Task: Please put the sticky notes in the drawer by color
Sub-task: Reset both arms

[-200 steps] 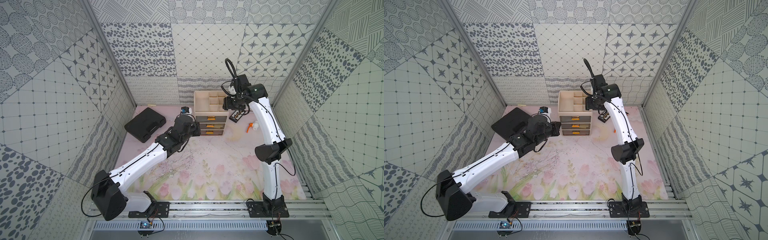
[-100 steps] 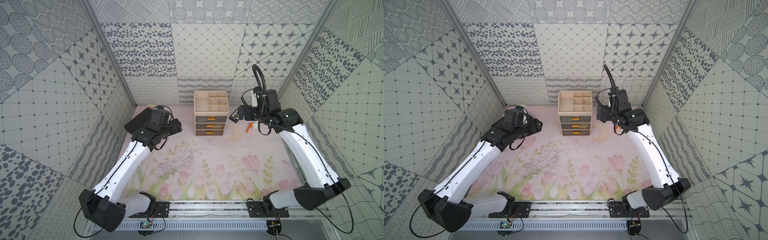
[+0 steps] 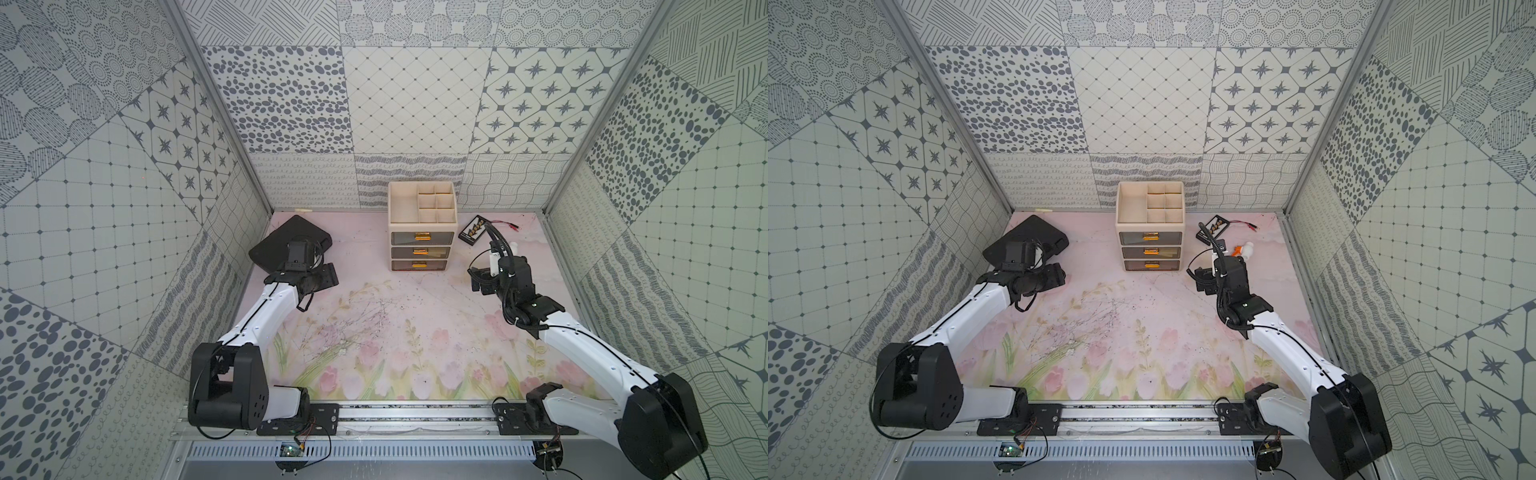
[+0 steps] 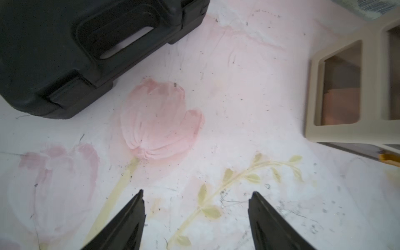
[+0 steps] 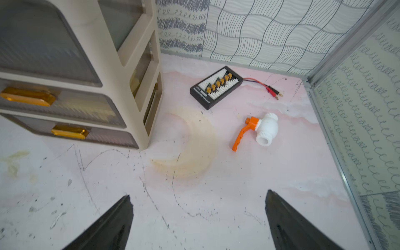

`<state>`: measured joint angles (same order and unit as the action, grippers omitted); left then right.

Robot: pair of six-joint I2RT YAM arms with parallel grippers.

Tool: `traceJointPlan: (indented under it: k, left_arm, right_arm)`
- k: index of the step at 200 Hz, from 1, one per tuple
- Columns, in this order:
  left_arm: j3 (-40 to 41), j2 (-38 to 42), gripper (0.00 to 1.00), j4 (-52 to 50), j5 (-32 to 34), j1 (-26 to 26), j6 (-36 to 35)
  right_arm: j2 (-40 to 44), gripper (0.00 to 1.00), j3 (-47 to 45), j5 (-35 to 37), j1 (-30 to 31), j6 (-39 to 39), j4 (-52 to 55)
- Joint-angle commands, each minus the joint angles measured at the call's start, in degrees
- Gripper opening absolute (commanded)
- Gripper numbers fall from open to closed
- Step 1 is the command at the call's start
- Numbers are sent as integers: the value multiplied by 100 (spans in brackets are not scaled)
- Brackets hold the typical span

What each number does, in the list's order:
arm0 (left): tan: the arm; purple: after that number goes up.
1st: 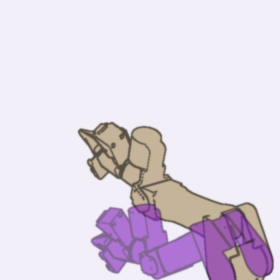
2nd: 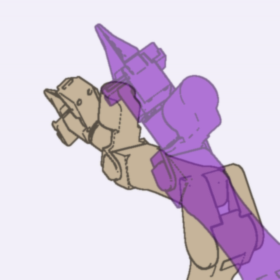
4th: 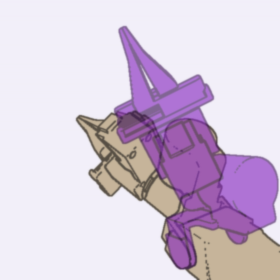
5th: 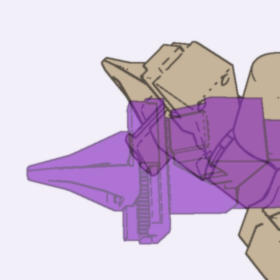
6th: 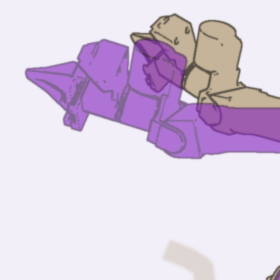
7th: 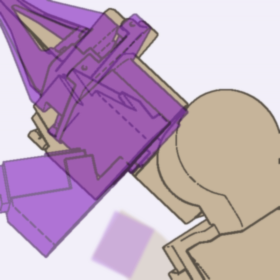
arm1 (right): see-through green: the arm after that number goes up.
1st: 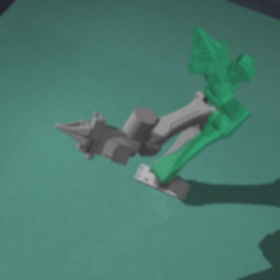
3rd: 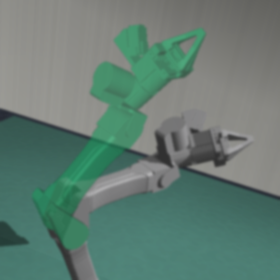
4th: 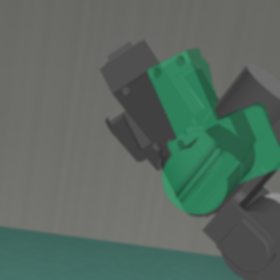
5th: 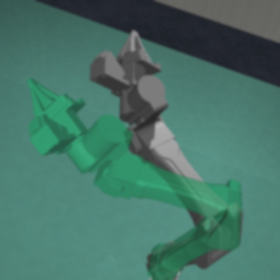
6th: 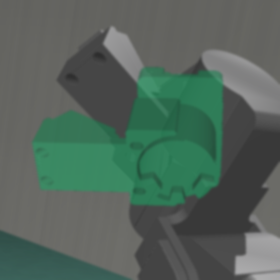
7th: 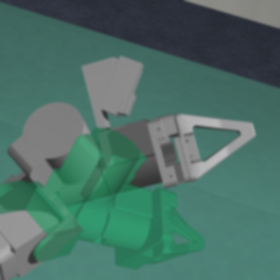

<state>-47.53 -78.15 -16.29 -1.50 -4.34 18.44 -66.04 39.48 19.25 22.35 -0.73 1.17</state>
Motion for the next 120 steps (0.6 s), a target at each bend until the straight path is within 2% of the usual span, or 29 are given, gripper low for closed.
traceJointPlan:
  k: [1, 16, 40, 64, 75, 88, 102, 120]
  left_arm:
    - [928, -108, 78, 2862, 410, 135, -1501]
    - [1321, -246, 78, 3525, 405, 152, -1654]
    - [2083, -616, 78, 5492, 469, 157, -1696]
    - [2062, -1083, 77, 5930, 257, 158, -1756]
    - [2072, -1033, 77, 5795, 145, 242, -1602]
    - [2306, -1217, 78, 6446, 94, 282, -1635]
    - [2393, -1249, 79, 6598, 127, 285, -1626]
    - [2415, -1247, 79, 6649, 150, 284, -1625]
  right_arm:
    - [-55, 99, -341, 267, -95, 146, -1602]
    - [-154, 99, -575, 220, -220, -38, -1906]
    - [-338, 99, -921, -114, -485, -115, -2355]
    - [-378, 99, -1210, -465, -857, -132, -2693]
    - [-400, 99, -1367, -627, -1082, -157, -2984]
    - [-452, 99, -1565, -818, -1350, -368, -3361]
    - [-457, 99, -1512, -931, -1426, -336, -3222]
    - [-441, 99, -1677, -953, -1430, -34, -3583]
